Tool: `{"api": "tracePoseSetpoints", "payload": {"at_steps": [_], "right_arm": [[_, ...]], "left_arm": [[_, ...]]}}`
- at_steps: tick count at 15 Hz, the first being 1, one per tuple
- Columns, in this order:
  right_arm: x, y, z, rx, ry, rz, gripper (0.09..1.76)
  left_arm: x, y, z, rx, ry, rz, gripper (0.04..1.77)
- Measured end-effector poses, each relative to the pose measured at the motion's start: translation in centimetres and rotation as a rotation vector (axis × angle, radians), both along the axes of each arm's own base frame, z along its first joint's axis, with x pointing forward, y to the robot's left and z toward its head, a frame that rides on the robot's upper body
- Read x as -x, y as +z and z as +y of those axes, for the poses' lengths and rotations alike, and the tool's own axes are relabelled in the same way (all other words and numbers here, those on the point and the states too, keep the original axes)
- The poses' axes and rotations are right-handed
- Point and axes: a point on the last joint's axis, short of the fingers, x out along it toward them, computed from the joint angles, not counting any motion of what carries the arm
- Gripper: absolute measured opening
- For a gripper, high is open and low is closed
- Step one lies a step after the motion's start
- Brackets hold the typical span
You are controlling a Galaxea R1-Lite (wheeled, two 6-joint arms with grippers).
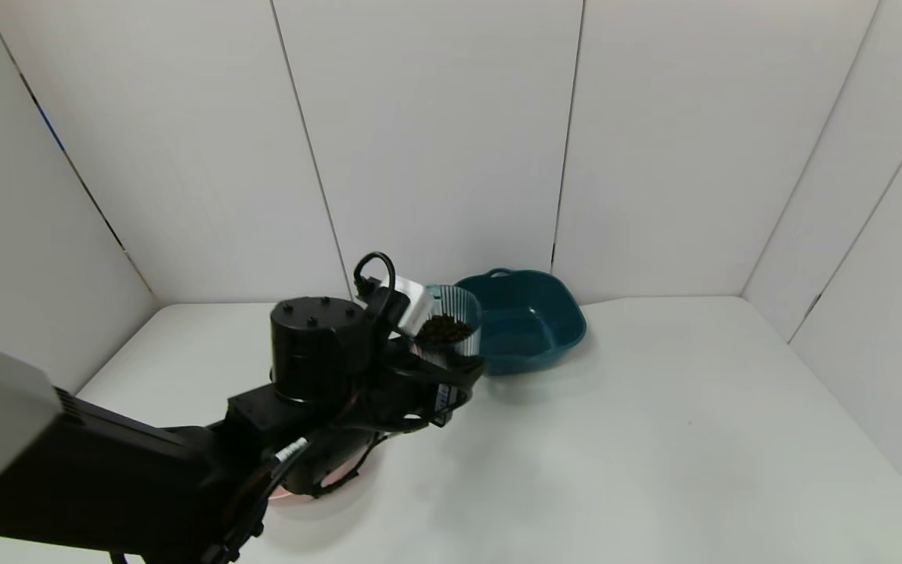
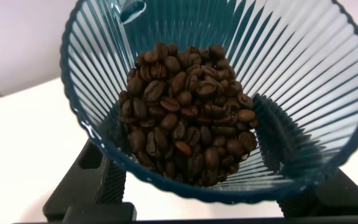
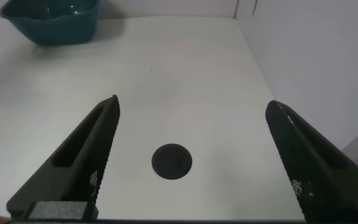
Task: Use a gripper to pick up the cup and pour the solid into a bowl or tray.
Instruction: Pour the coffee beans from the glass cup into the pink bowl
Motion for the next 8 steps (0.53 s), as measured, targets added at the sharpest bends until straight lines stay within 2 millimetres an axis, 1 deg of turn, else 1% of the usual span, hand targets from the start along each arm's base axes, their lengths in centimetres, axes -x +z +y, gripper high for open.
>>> {"api": "tracePoseSetpoints", "payload": {"at_steps": [2, 4, 6, 8], "right_arm": [[0.0, 0.0, 0.0, 0.0, 0.0, 0.0, 1.71], [0.0, 0.0, 0.0, 0.0, 0.0, 0.0, 1.71], [0.0, 0.0, 0.0, 0.0, 0.0, 0.0, 1.71], [0.0, 0.0, 0.0, 0.0, 0.0, 0.0, 1.71]], "left_arm": [[-0.6, 2.4, 2.5, -0.003, 0.035, -0.019, 1.29], [-1.0, 4.1, 5.0, -0.014, 0.086, -0.058, 1.29], [-1.3, 5.0, 7.5, -0.034, 0.146, -0.072, 1.29], [-1.3, 5.5, 9.9, -0.056, 0.187, -0.066, 1.29]]}}
